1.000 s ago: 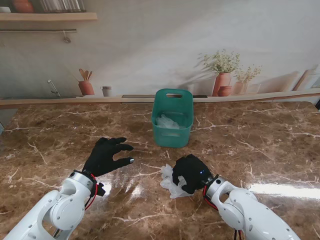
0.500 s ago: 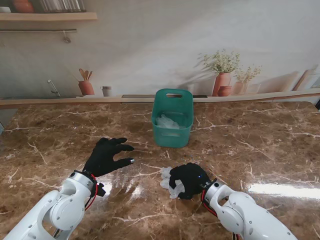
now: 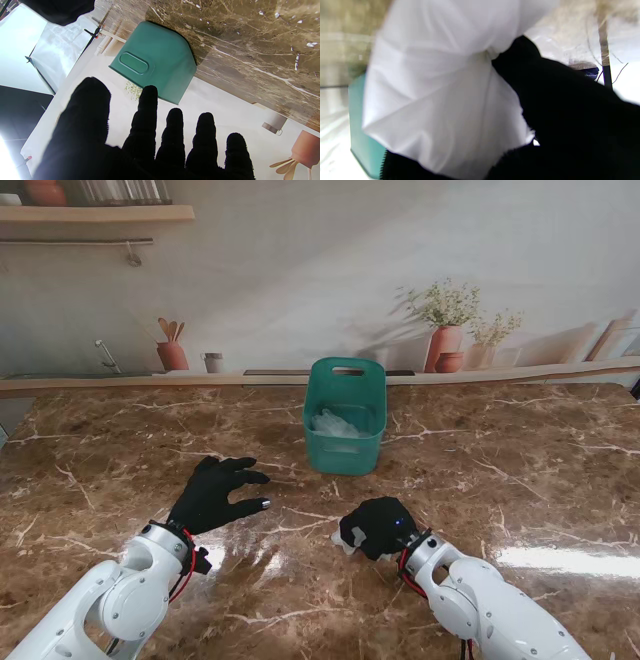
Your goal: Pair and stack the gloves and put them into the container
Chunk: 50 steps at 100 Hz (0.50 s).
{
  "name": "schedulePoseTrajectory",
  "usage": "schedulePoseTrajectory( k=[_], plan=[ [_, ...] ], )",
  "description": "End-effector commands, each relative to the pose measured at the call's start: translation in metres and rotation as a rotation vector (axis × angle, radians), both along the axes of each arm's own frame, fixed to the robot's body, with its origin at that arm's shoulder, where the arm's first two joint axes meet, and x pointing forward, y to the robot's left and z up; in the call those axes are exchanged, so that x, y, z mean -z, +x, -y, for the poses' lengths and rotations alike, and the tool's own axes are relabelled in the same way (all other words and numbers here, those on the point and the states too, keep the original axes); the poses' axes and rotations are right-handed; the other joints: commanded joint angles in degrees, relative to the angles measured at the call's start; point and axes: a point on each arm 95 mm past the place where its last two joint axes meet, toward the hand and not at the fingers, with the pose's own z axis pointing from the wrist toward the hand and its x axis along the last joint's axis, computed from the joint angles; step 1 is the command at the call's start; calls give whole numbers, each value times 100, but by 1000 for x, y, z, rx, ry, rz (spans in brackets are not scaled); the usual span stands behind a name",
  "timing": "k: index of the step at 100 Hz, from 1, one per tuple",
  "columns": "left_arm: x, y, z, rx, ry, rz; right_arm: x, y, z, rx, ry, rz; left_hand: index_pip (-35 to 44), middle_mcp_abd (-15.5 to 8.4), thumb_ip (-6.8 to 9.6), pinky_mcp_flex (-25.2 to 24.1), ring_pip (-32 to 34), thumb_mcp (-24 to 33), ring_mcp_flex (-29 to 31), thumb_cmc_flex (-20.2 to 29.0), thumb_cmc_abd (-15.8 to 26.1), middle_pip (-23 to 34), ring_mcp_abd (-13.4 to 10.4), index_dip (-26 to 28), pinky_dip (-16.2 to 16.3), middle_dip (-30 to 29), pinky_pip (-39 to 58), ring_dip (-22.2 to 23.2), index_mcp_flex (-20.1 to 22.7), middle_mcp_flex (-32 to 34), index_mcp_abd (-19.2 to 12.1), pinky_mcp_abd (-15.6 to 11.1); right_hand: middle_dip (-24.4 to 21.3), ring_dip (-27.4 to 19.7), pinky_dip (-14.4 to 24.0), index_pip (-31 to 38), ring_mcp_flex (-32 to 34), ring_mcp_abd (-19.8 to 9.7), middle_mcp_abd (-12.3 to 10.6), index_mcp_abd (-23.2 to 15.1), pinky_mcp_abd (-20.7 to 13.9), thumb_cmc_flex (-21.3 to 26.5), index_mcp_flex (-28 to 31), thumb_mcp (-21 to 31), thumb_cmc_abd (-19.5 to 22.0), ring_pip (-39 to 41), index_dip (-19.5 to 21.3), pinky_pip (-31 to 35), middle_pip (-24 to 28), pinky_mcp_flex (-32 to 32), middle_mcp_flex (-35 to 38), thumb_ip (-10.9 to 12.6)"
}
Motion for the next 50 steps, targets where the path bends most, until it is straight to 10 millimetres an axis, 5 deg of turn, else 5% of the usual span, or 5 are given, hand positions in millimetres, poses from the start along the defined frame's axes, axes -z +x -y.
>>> schedulePoseTrajectory(
  k=[1,50],
  plan=[
    [2,-1,1,3,0,-8,-20,5,-5,-13,20,49,-36,-153,167,-49,-200,-268,-59,139,248,-131,-309,39,-89,-52,-273,-68,98,101,-156,-96,124,215,-106,151,430,4,-159,-41,-97,417,178,122,164,379,-76,262,242,126,259,345],
    [1,-1,1,7,-1,-7,-135,72,-4,-8,86,298,-31,-180,172,-54,-200,-351,-56,152,279,-128,-332,39,-117,-52,-252,-67,91,117,-177,-106,144,189,-139,143,436,-53,-216,-94,-139,356,156,110,224,433,-153,304,262,130,264,352]
  ],
)
